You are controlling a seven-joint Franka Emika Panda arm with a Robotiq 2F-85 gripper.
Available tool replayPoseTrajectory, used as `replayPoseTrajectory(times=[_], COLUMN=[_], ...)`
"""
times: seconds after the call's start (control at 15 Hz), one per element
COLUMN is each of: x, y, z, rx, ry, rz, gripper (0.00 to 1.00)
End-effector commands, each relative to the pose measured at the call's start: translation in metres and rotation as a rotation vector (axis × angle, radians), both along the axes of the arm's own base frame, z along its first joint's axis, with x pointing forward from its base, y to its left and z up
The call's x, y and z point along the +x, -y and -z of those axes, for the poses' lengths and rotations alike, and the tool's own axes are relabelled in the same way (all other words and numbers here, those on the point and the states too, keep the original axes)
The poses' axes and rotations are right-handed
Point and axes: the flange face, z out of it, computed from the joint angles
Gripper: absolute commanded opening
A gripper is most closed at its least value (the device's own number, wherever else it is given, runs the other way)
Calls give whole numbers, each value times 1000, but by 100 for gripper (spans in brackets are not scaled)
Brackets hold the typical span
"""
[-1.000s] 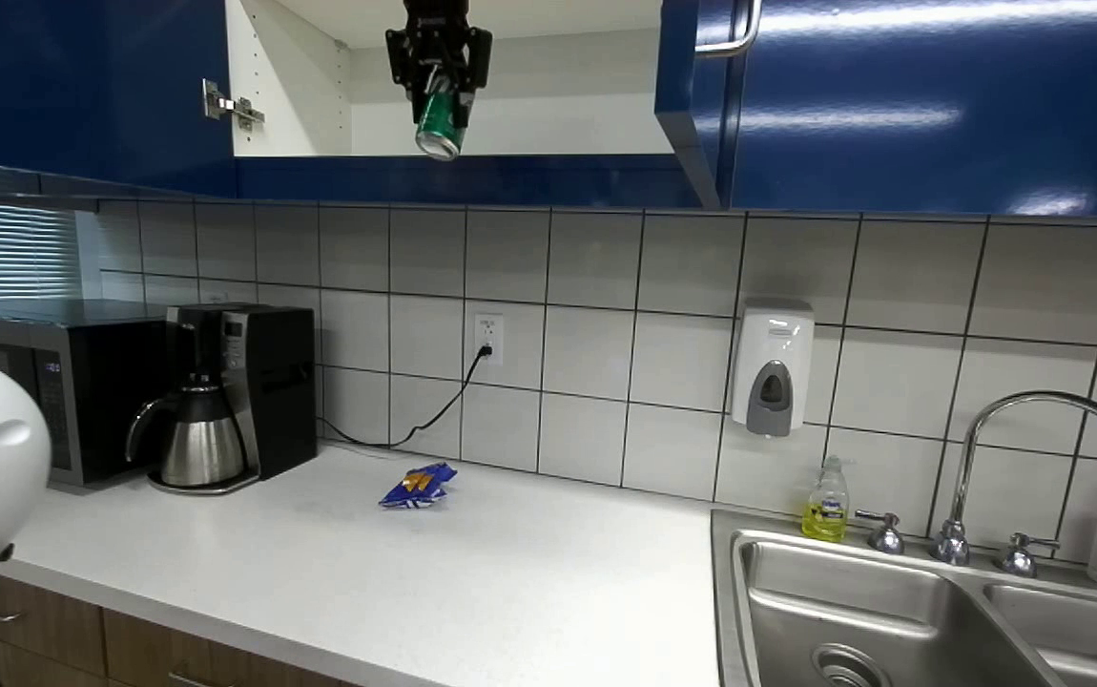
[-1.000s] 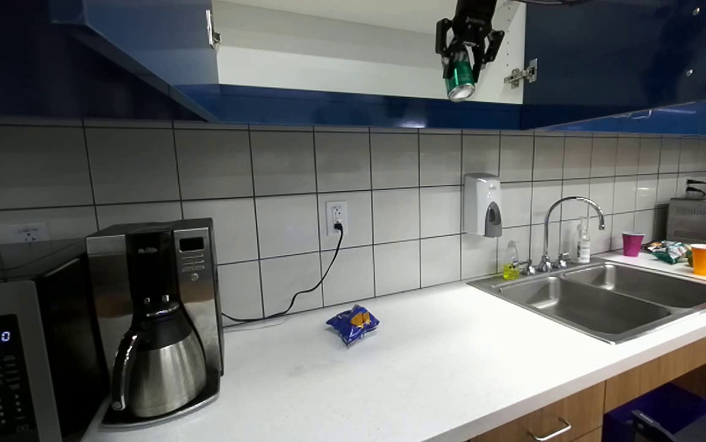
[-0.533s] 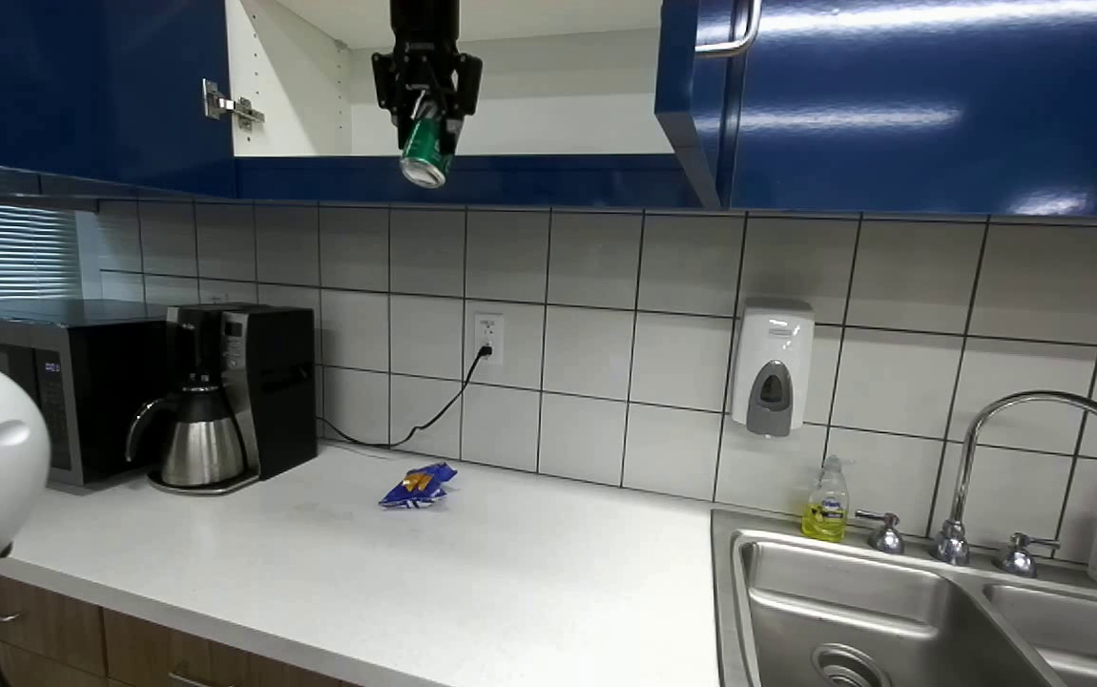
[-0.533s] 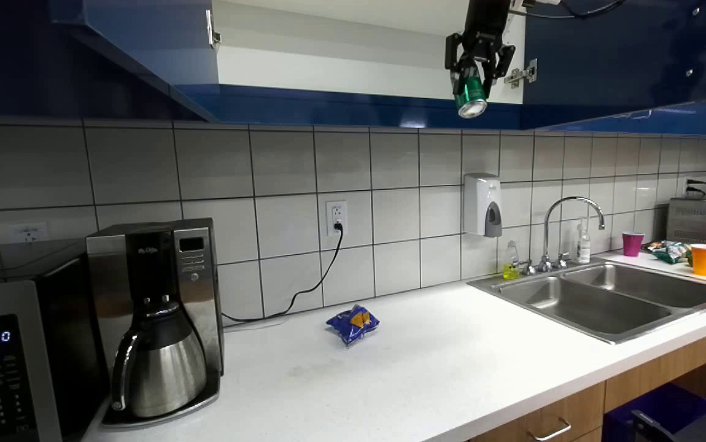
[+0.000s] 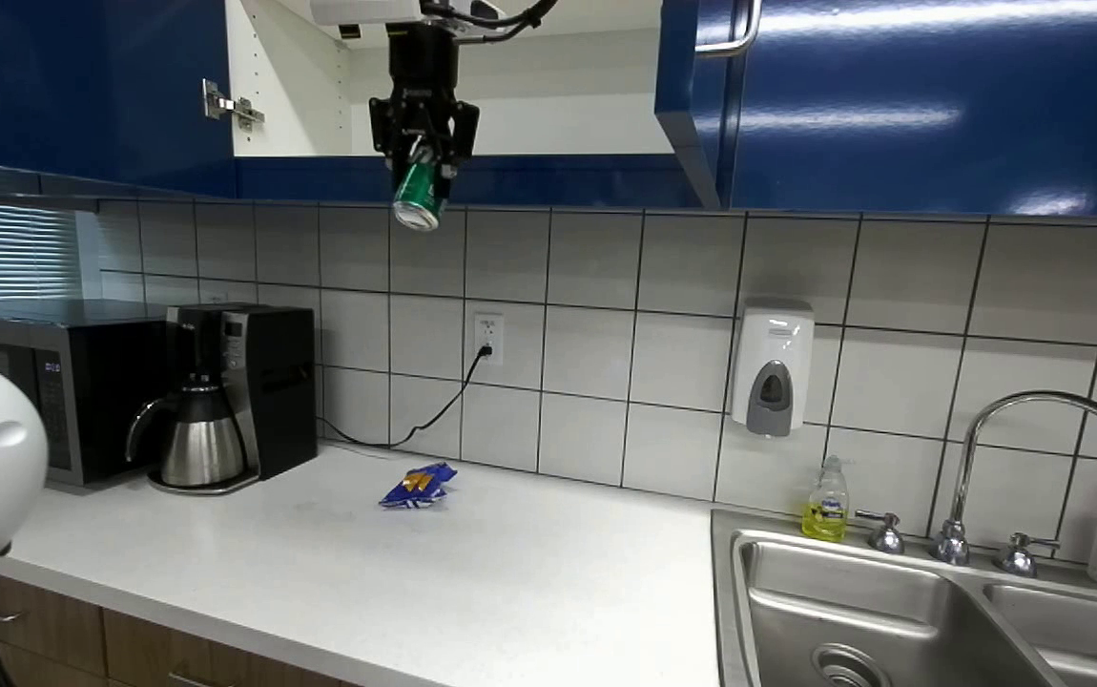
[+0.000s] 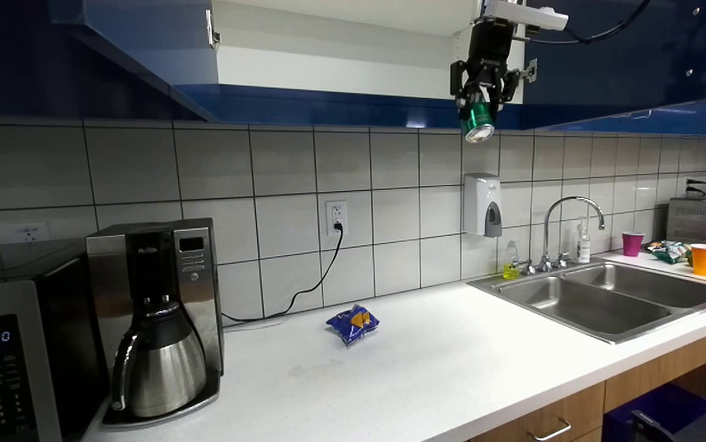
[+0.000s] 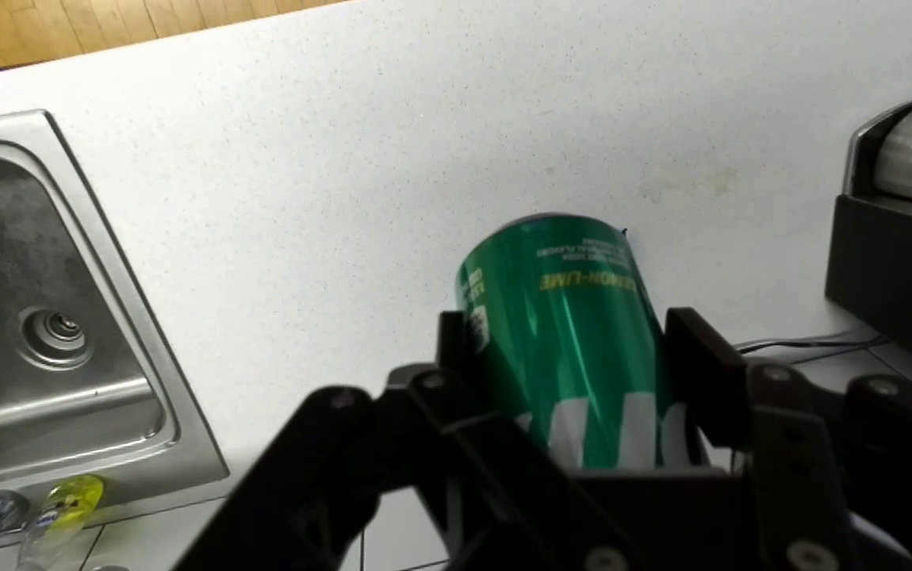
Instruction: Pick up the can drink from the top cabinet and put it on the kitchen unit base top
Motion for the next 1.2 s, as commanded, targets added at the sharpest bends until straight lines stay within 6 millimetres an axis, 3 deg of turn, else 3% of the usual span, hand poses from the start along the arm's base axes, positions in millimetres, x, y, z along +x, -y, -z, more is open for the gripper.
replayPoseTrajectory(times=[0.0, 1.13], x=[-6, -1], y=[4, -7], z=[14, 126], rx=[-8, -11], ry=[14, -96], rz=[-19, -90], gripper=[39, 39])
